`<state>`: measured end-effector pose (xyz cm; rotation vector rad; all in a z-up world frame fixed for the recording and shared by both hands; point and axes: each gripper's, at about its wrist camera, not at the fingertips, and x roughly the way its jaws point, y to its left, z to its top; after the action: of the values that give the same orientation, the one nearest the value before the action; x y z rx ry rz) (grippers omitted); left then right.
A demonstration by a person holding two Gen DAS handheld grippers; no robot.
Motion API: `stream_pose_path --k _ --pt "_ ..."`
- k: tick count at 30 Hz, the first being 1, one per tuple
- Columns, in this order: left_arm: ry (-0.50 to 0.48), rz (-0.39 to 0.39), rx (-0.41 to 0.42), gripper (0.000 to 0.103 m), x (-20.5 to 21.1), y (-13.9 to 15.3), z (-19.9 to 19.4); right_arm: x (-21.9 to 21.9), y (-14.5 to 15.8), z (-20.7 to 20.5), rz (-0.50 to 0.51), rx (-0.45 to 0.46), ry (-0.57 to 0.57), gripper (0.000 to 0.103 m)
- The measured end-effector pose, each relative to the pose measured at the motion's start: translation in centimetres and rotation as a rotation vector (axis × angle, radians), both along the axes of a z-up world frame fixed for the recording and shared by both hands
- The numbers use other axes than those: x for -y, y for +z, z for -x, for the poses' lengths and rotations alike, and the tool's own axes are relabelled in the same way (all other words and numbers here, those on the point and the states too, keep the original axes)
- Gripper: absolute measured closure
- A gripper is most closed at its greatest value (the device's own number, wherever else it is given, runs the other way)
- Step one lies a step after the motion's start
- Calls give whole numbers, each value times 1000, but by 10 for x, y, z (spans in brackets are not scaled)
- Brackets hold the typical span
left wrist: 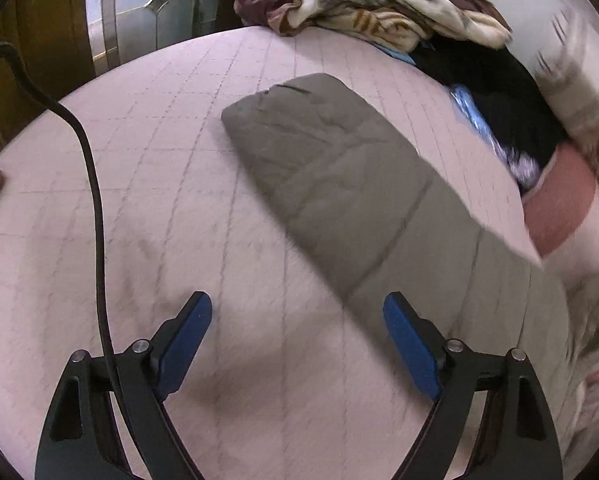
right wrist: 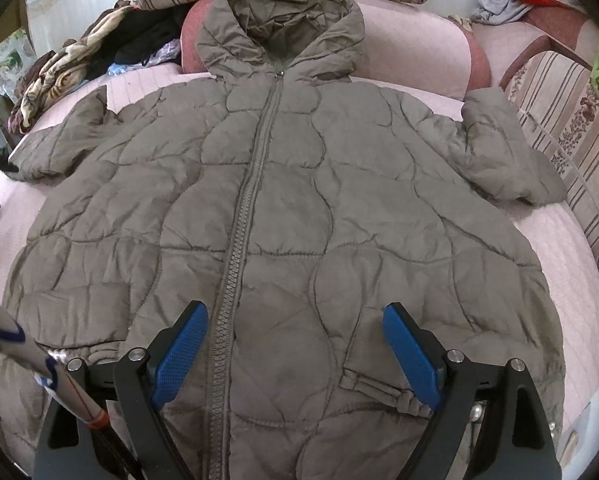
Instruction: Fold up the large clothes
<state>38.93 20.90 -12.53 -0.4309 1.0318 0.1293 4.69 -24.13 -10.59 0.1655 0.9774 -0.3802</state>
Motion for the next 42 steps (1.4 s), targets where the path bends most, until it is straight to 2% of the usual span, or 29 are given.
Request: stream_pose_path --k 7,12,14,16,17,18,19,21,26,29,32,36,40,42 --pt "16 21 28 16 2 -2 -35 3 -7 -5 18 -9 -11 11" --pt "28 -11 14 16 8 -4 -57 5 -10 -6 17 -5 -15 11" --pt "9 -66 -7 27 15 -3 -60 6 -10 -6 15 -6 -15 11" --pt "-24 -126 -29 51 21 0 -62 6 -10 -5 13 -5 -17 11" --pt "-33 -121 -33 59 20 2 -62 7 -10 -5 13 -4 -18 11" --pt "-38 -95 -40 72 17 4 -63 7 -10 -5 12 -3 -19 11" --pt "-40 -55 -45 80 13 8 -62 7 -10 -4 12 -3 -21 11" --pt "-43 -17 -37 85 12 17 -59 8 -9 -3 9 -3 -24 11" --pt "-153 81 56 88 45 59 -33 12 -1 5 4 17 -31 11" --pt "-286 125 122 89 86 84 -5 16 5 9 0 35 -45 11" --pt "-437 175 142 90 131 95 31 20 13 13 -7 55 -59 11" --pt "-587 199 119 90 186 77 78 29 24 17 -21 82 -85 11" --pt "-633 158 68 91 217 40 105 38 33 12 -75 87 -78 11" --pt "-635 109 71 91 224 31 113 40 38 3 -108 88 -62 11"
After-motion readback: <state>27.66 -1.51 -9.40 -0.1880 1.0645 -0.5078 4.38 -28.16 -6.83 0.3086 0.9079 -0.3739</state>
